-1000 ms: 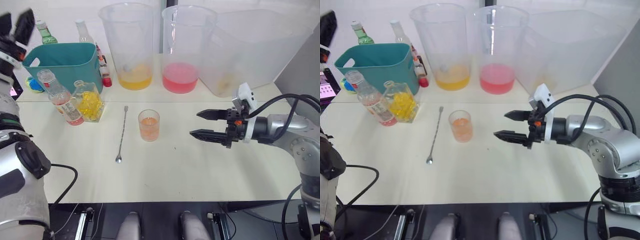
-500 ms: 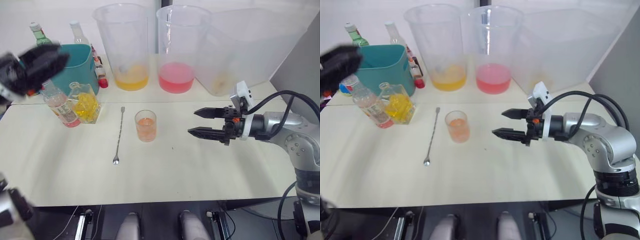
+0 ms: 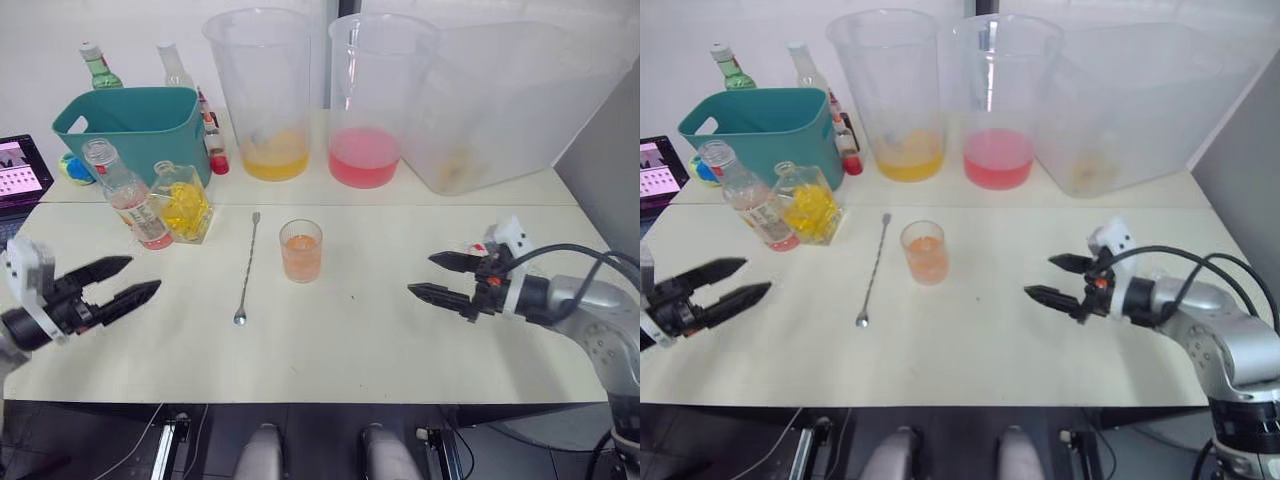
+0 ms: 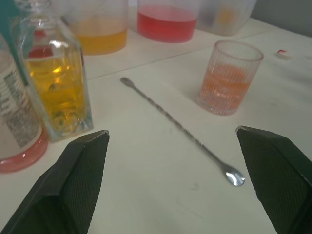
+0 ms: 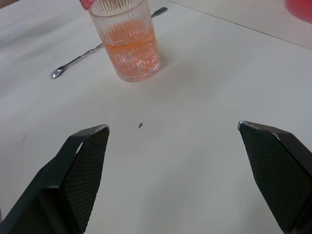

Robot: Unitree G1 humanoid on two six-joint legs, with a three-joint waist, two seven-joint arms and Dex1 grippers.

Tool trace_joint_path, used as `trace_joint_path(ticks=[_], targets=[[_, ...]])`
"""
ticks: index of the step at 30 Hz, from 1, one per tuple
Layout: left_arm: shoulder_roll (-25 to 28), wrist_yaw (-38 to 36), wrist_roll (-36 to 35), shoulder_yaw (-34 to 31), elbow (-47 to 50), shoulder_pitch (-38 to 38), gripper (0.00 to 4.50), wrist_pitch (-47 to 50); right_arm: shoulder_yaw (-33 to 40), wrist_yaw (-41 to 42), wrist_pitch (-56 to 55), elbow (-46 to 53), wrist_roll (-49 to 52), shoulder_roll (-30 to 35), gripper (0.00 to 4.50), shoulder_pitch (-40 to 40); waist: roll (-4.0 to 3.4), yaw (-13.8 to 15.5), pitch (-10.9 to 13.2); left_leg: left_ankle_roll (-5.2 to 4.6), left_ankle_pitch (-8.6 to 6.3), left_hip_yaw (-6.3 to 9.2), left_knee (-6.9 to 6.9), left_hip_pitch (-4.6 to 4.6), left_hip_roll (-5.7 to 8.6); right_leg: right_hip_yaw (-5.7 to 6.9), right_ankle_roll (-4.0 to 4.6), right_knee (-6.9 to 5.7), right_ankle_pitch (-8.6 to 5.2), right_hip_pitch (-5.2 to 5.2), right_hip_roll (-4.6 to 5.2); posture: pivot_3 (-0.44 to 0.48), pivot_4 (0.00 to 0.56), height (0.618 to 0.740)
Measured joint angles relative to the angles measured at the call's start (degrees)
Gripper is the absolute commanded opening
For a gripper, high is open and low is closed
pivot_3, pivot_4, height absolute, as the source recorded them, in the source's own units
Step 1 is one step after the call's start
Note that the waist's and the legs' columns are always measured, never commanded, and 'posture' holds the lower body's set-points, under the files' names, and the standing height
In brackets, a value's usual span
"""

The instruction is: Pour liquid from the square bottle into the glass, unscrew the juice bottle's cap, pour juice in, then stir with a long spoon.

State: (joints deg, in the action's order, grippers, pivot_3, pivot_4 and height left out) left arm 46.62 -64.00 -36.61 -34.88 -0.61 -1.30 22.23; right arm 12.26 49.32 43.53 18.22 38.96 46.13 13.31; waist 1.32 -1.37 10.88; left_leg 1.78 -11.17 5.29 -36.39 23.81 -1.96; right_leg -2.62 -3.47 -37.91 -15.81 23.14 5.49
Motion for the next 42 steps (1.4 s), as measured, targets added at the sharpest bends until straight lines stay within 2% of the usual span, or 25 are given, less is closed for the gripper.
trace_joint_path(ticks=[5, 9, 15, 20, 26, 30, 34, 37, 42], targets=[[-2.0, 0.3, 5.4, -0.2, -10.4, -2.8, 4.42, -11.3, 3.5, 0.5, -7.2, -0.8, -2.6, -2.2, 4.5, -9.8, 0.02, 0.3, 0.0, 0.0, 0.0, -0.04, 0.01, -0.04, -0.01, -0.02, 0.0, 0.05, 0.0, -0.05, -0.01, 0.0, 0.15, 0.74], [-2.0, 1.7, 6.8, -1.8, -16.8, -3.0, 4.42, -15.4, 6.2, 0.7, -14.6, -2.4, -6.3, -2.4, 4.5, -15.0, 0.03, 0.4, 0.0, 0.0, 0.0, -0.04, 0.01, -0.06, -0.01, -0.02, 0.0, 0.05, 0.0, -0.06, -0.01, 0.0, 0.15, 0.74], [-1.9, 1.0, 7.2, -2.0, -21.0, -3.2, 4.42, -18.7, 10.1, 1.5, -21.7, -6.3, -8.5, -3.1, 4.5, -18.8, 0.03, 0.4, 0.0, 0.0, 0.0, -0.04, 0.02, -0.15, -0.02, -0.02, 0.0, 0.02, 0.0, -0.12, -0.01, 0.0, 0.15, 0.74], [-1.9, 0.9, 7.2, -2.0, -21.2, -4.0, 4.42, -18.3, 12.5, 3.3, -23.3, -8.4, -8.4, -2.1, 4.5, -18.5, 0.03, 0.2, 0.0, 0.0, 0.0, -0.08, 0.07, -0.26, -0.03, -0.04, 0.0, 0.03, -0.01, -0.16, -0.02, 0.0, 0.15, 0.74], [-5.1, 3.9, 6.3, -1.3, -12.0, -7.9, 4.42, -14.8, 11.4, 9.2, -22.3, -10.5, -6.6, 2.5, 4.5, -11.7, 0.01, 0.0, 0.0, 0.0, -0.01, -0.17, 0.22, -0.71, -0.11, -0.09, 0.02, 0.31, -0.02, -0.65, -0.04, 0.0, 0.15, 0.74], [-8.4, 8.0, 5.2, -0.4, -2.6, -11.6, 4.42, -11.0, 7.1, 14.8, -16.9, -8.7, -2.0, 6.5, 4.5, -3.5, -0.02, -0.3, 0.0, -0.01, -0.02, -0.2, 0.28, -0.8, -0.15, -0.1, 0.02, 0.36, -0.02, -0.75, -0.07, 0.0, 0.15, 0.74], [-11.6, 13.6, 4.3, 0.7, 8.0, -15.0, 4.42, -6.2, -0.3, 19.9, -12.2, -7.4, -0.4, 8.7, 4.5, 2.4, 0.0, 0.1, 0.0, -0.01, -0.02, -0.2, 0.26, -0.79, -0.13, -0.09, 0.02, 0.4, -0.03, -0.78, -0.05, 0.0, 0.15, 0.74], [-14.4, 19.5, 2.6, 1.6, 15.8, -16.8, 4.42, -1.4, -3.3, 23.6, -10.0, -7.3, 1.0, 9.0, 4.5, 4.9, -0.01, 0.6, 0.0, -0.01, -0.03, -0.2, 0.19, -0.69, -0.1, -0.1, 0.01, 0.59, -0.03, -0.8, -0.02, 0.0, 0.15, 0.74], [-21.1, 32.4, 2.5, 9.1, 30.5, -17.4, 4.42, 6.4, -4.5, 26.0, -6.4, -5.2, 6.0, 8.2, 4.5, 11.1, -0.01, 0.8, -0.1, -0.01, -0.03, -0.18, 0.18, -0.65, -0.13, -0.08, 0.0, 0.75, -0.03, -0.85, -0.07, 0.0, 0.15, 0.74]])
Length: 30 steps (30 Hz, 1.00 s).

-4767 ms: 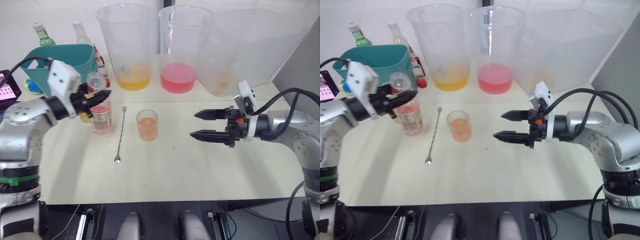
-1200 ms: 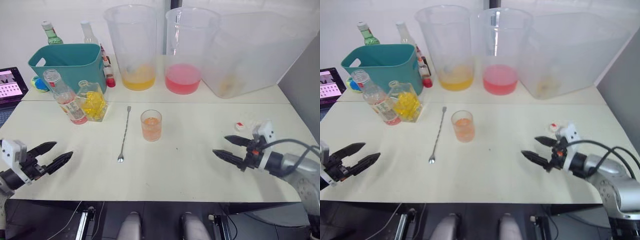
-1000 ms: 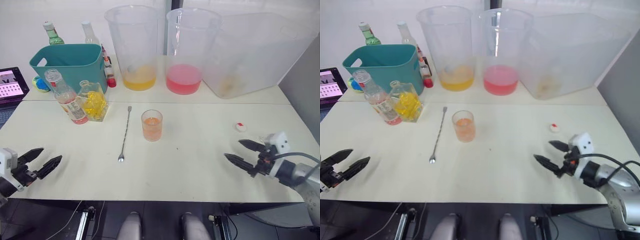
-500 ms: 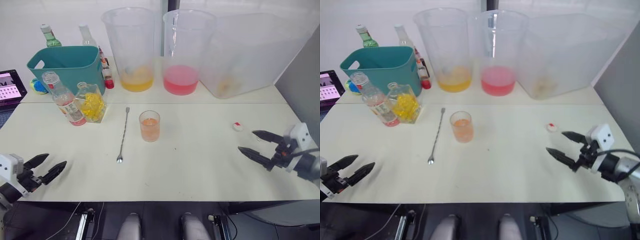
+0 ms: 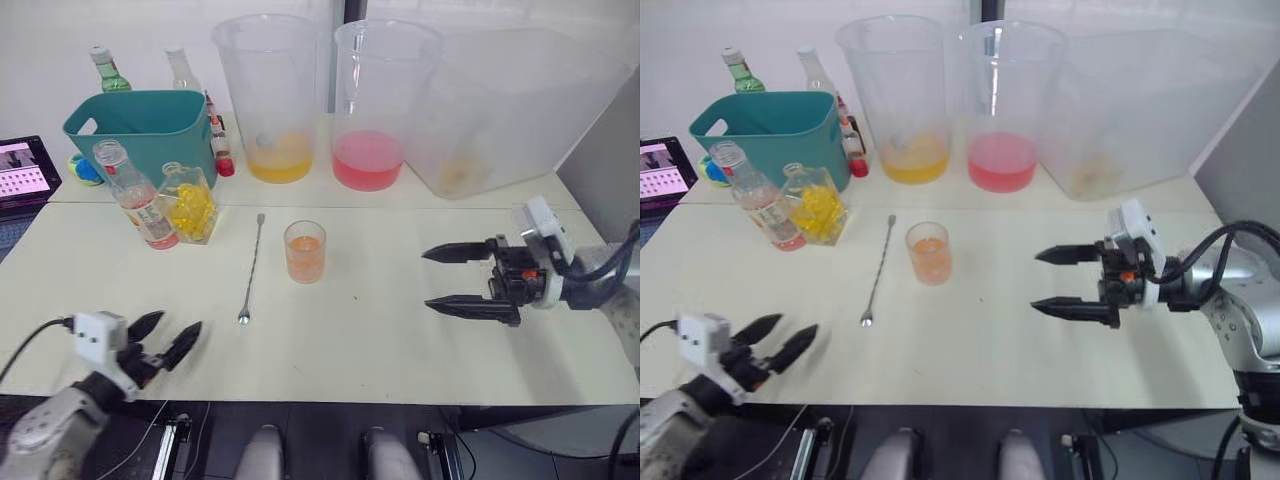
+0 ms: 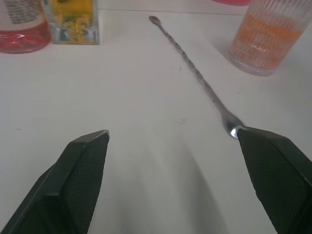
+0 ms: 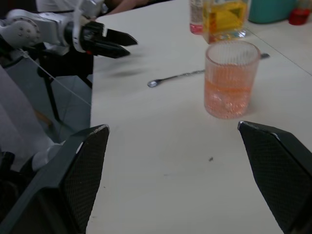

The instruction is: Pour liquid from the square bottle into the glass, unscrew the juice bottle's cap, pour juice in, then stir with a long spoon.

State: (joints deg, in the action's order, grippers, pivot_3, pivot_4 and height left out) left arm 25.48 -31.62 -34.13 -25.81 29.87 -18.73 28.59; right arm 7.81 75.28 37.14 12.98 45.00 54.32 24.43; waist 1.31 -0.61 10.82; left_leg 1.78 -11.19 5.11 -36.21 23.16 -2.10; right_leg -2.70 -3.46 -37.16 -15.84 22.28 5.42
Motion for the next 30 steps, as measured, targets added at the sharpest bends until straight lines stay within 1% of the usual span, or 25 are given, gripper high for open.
trace_joint_path(ticks=[1, 3, 6, 9, 12, 15, 18, 21, 24, 30], targets=[[-0.7, 2.4, 0.5, 1.4, 1.7, 0.3, 4.42, 0.9, 0.0, 0.3, 0.4, 0.3, 0.8, -0.1, 4.5, 0.2, 0.02, 0.0, 0.0, 0.0, 0.0, 0.01, 0.0, 0.0, 0.0, 0.0, 0.0, 0.0, 0.0, 0.0, -0.01, 0.0, 0.15, 0.74], [-3.8, 8.9, 1.9, 3.7, 4.1, 3.2, 4.42, 3.3, -0.5, 1.1, 1.6, 0.7, 2.0, -0.7, 4.5, 1.0, 0.0, 0.1, 0.0, 0.0, 0.0, 0.0, -0.03, 0.02, 0.03, 0.0, 0.0, 0.01, 0.0, 0.0, 0.01, 0.0, 0.15, 0.74], [-5.2, 15.2, 4.2, 8.8, 6.8, 6.8, 4.42, 6.8, -0.6, 1.3, 2.2, 1.8, 3.1, -0.8, 4.5, 2.5, 0.0, 0.0, 0.0, 0.0, 0.0, 0.01, -0.03, 0.01, 0.04, 0.0, 0.0, 0.0, 0.0, 0.0, 0.0, 0.0, 0.15, 0.74], [-6.6, 20.7, 7.1, 14.2, 7.1, 11.6, 4.42, 11.3, -0.6, 0.8, 2.3, 2.4, 3.1, -0.9, 4.5, 2.9, 0.0, 0.2, 0.0, 0.0, 0.0, 0.01, -0.05, 0.02, 0.05, 0.0, -0.01, 0.0, 0.0, 0.0, 0.01, 0.0, 0.15, 0.74], [-8.3, 26.2, 10.6, 18.8, 5.0, 18.7, 4.42, 15.9, -0.1, -0.4, 2.3, 3.6, 3.1, -0.7, 4.5, 1.9, 0.01, 0.3, 0.0, -0.01, 0.0, 0.01, -0.09, 0.06, 0.07, 0.0, -0.01, 0.0, 0.01, 0.0, 0.0, 0.0, 0.15, 0.74], [-8.9, 28.6, 12.9, 20.3, 2.6, 22.0, 4.42, 17.9, 0.6, -1.4, 2.5, 4.5, 3.1, -0.5, 4.5, 0.4, 0.01, 0.1, 0.0, -0.03, -0.02, 0.01, -0.08, 0.05, 0.07, 0.0, -0.01, -0.01, 0.01, 0.01, 0.0, 0.0, 0.15, 0.74], [-11.2, 31.0, 14.6, 20.5, -2.0, 25.6, 4.42, 19.5, 2.6, -2.9, 3.2, 6.1, 3.3, 0.2, 4.5, -2.0, 0.01, 0.1, 0.0, -0.04, -0.02, 0.03, -0.08, 0.06, 0.08, 0.0, -0.01, -0.03, 0.01, 0.01, 0.01, 0.0, 0.15, 0.74], [-11.9, 32.1, 16.4, 21.2, -6.1, 28.0, 4.42, 20.2, 4.3, -4.1, 3.6, 7.7, 3.6, 0.3, 4.5, -3.9, 0.01, 0.1, 0.0, -0.04, -0.02, 0.02, -0.08, 0.07, 0.1, 0.0, -0.02, 0.0, 0.01, 0.0, 0.02, 0.0, 0.15, 0.74], [-13.1, 32.2, 18.0, 22.1, -8.5, 30.0, 3.56, 19.8, 4.8, -4.9, 3.6, 8.0, 3.6, 0.4, 4.5, -4.1, -0.09, 0.2, -0.1, -0.03, -0.02, 0.03, -0.08, 0.04, 0.11, 0.0, -0.02, 0.0, 0.01, -0.02, 0.02, 0.0, 0.15, 0.74], [-13.6, 32.0, 20.1, 22.4, -11.5, 31.5, 1.59, 18.6, 4.9, -4.8, 3.4, 7.9, 3.5, 1.1, 4.5, -5.1, -0.22, 1.2, -0.2, -0.02, -0.01, 0.02, -0.16, 0.07, 0.18, -0.01, -0.07, 0.04, 0.02, -0.06, 0.09, 0.0, 0.15, 0.74]])
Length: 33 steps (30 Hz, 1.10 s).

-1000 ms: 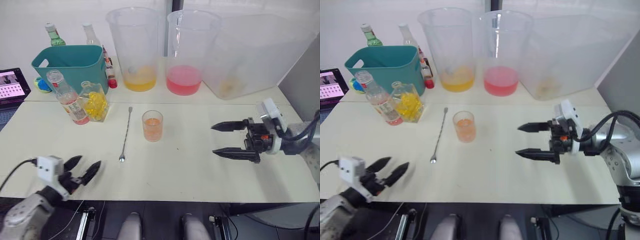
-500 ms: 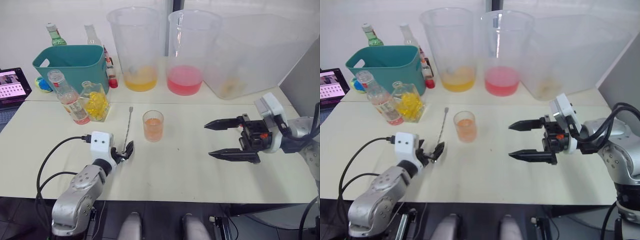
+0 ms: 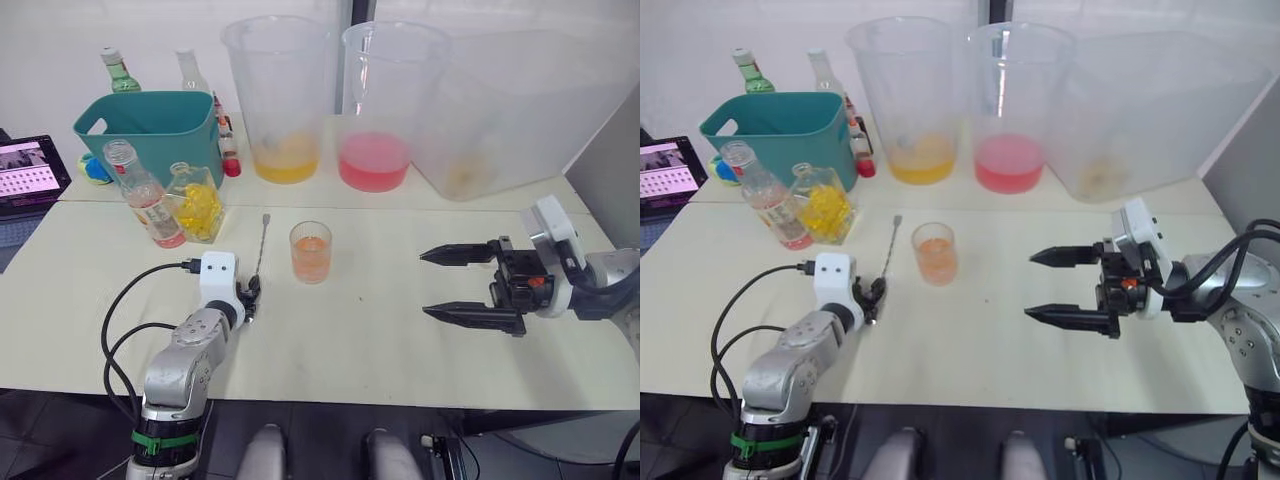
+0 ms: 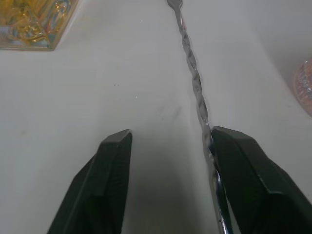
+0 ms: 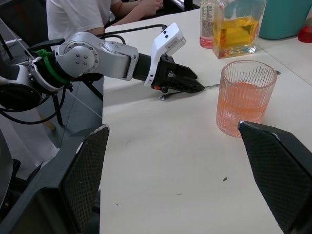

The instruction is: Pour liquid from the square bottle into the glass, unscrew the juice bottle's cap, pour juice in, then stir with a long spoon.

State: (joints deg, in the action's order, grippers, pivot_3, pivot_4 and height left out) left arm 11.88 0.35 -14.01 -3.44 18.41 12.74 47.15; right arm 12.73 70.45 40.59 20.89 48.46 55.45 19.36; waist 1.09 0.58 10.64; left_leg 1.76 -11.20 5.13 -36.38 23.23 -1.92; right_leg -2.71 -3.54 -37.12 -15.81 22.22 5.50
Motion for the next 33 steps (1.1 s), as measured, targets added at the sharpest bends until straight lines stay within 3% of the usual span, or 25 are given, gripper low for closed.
trace_joint_path(ticks=[5, 16, 22, 31, 33], targets=[[0.1, -0.2, 0.7, -0.9, -0.8, 0.0, 0.02, -1.0, 0.1, 0.6, -0.1, -0.4, -0.4, 0.7, 4.5, -0.1, 0.0, 0.1, 0.0, 0.0, 0.0, 0.0, -0.01, 0.01, 0.0, 0.0, -0.01, 0.01, 0.0, -0.01, 0.0, 0.0, 0.15, 0.74], [0.7, -4.0, 0.2, -4.3, -2.0, 0.6, 0.02, -6.7, -0.2, 1.9, -1.6, -2.4, -2.3, 0.8, 4.5, -0.4, 0.02, 0.0, 0.0, 0.01, 0.0, 0.0, 0.0, 0.04, -0.01, 0.0, -0.01, 0.02, 0.0, 0.02, -0.01, 0.0, 0.15, 0.74], [2.5, -10.5, -0.7, -4.1, 1.6, 3.2, 0.02, -16.1, -0.6, -2.0, 2.7, -6.2, -1.8, -0.1, 4.5, 1.8, 0.05, 0.0, 0.0, 0.04, 0.02, -0.01, 0.0, 0.06, -0.02, 0.0, -0.01, 0.06, 0.0, 0.02, -0.01, 0.0, 0.15, 0.74], [9.7, -25.2, -5.8, -3.1, 3.7, 7.1, 0.02, -22.6, 1.2, -19.2, 11.7, -10.4, 5.0, -11.3, 4.5, 12.3, 0.09, -1.2, 0.1, 0.04, 0.02, 0.01, 0.09, 0.08, -0.06, 0.0, 0.0, 0.03, 0.0, 0.08, -0.06, 0.0, 0.15, 0.74], [12.5, -30.5, -8.1, -2.3, 3.5, 9.2, 0.02, -22.7, 5.4, -32.4, 17.6, -14.5, 12.4, -19.7, 4.5, 18.5, 0.08, -1.4, 0.1, 0.05, 0.03, 0.03, 0.12, 0.1, -0.06, 0.0, 0.0, 0.0, 0.0, 0.12, -0.07, 0.0, 0.15, 0.74]])
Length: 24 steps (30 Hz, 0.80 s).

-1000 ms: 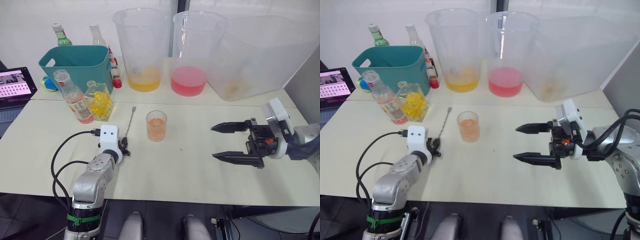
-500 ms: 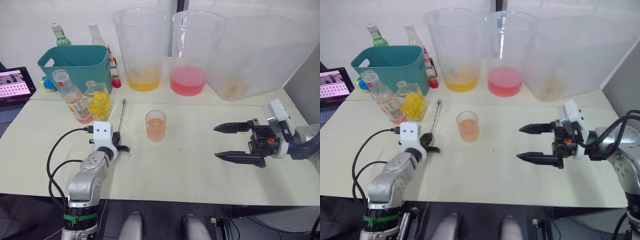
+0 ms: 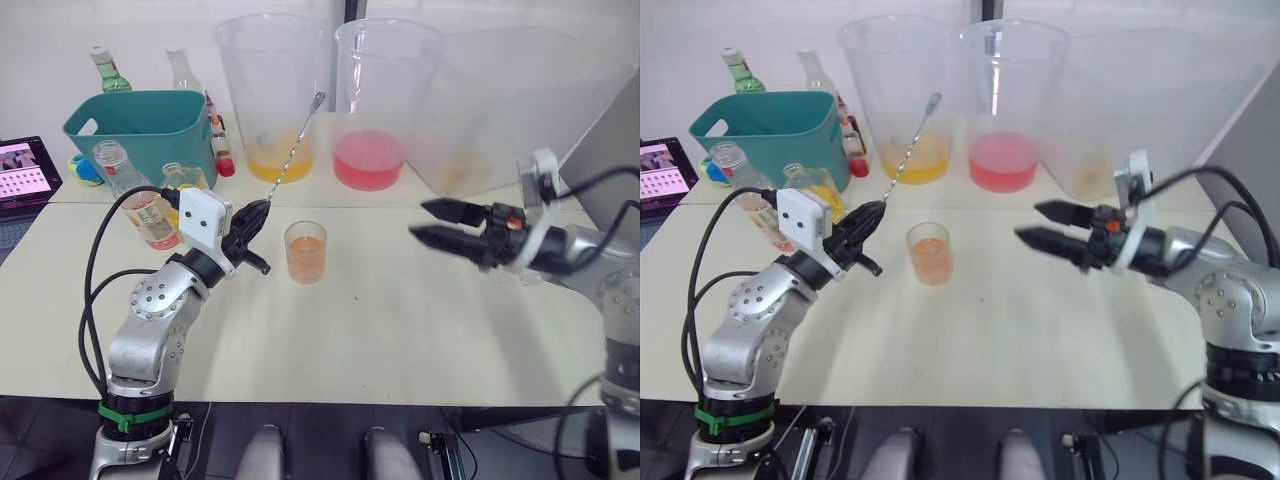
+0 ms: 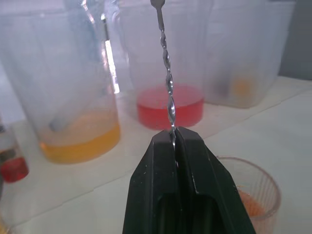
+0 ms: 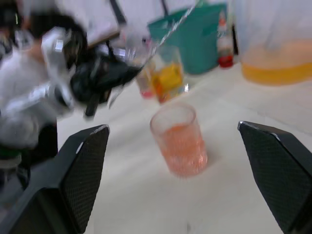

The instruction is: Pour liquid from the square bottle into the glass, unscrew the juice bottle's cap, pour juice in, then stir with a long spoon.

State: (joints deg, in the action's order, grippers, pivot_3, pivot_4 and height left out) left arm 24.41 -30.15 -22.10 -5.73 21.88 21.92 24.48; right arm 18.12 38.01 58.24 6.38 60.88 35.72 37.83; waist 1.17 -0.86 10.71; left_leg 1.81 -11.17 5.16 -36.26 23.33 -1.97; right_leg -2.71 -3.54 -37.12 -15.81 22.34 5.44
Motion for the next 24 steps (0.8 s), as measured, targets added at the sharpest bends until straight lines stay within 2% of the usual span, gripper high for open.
trace_joint_path(ticks=[5, 11, 20, 21, 23, 24], targets=[[1.0, -5.3, -2.3, 2.8, -0.4, 4.6, 0.02, -0.3, 3.1, -18.1, 4.7, -2.6, 9.7, -9.7, 4.5, 4.4, -0.01, 0.1, 0.0, -0.02, -0.02, 0.04, 0.03, 0.03, 0.03, 0.01, 0.0, -0.09, 0.01, 0.02, 0.03, 0.0, 0.15, 0.74], [-1.7, -6.4, -2.6, 6.9, -2.8, 7.1, 0.02, -0.4, 4.2, -31.6, 4.3, -4.7, 15.3, -16.1, 4.5, 7.0, -0.02, -0.2, 0.0, -0.04, -0.03, 0.05, 0.07, 0.09, 0.03, 0.01, 0.0, -0.12, 0.01, 0.14, 0.02, 0.0, 0.15, 0.74], [-2.6, -4.7, -2.5, 8.5, -2.6, 6.9, 0.02, 1.3, 5.0, -39.6, 2.1, -5.0, 21.0, -18.0, 4.5, 7.0, -0.04, -0.6, 0.0, -0.05, -0.03, 0.05, 0.1, 0.1, 0.02, 0.01, 0.0, -0.17, 0.02, 0.19, 0.02, 0.0, 0.15, 0.74], [-2.6, -4.5, -2.5, 8.6, -2.6, 6.9, 0.0, 1.5, 5.0, -39.9, 1.9, -5.0, 21.3, -18.2, 3.96, 7.0, -0.04, -0.6, 0.0, -0.05, -0.03, 0.05, 0.1, 0.1, 0.02, 0.01, 0.0, -0.17, 0.01, 0.19, 0.02, 0.0, 0.15, 0.74], [-2.7, -4.2, -2.5, 8.8, -2.6, 6.9, 0.0, 1.8, 4.7, -40.5, 1.5, -4.9, 21.6, -18.5, 3.35, 7.0, -0.04, -0.6, 0.0, -0.05, -0.03, 0.05, 0.11, 0.1, 0.03, 0.01, 0.0, -0.16, 0.01, 0.19, 0.02, 0.0, 0.15, 0.74], [-2.7, -4.2, -2.5, 8.9, -2.6, 6.9, 0.0, 1.9, 4.5, -40.6, 1.3, -4.9, 21.6, -18.5, 2.9, 7.0, -0.04, -0.7, 0.0, -0.05, -0.03, 0.06, 0.11, 0.11, 0.03, 0.01, 0.0, -0.16, 0.01, 0.19, 0.02, 0.0, 0.15, 0.74]])
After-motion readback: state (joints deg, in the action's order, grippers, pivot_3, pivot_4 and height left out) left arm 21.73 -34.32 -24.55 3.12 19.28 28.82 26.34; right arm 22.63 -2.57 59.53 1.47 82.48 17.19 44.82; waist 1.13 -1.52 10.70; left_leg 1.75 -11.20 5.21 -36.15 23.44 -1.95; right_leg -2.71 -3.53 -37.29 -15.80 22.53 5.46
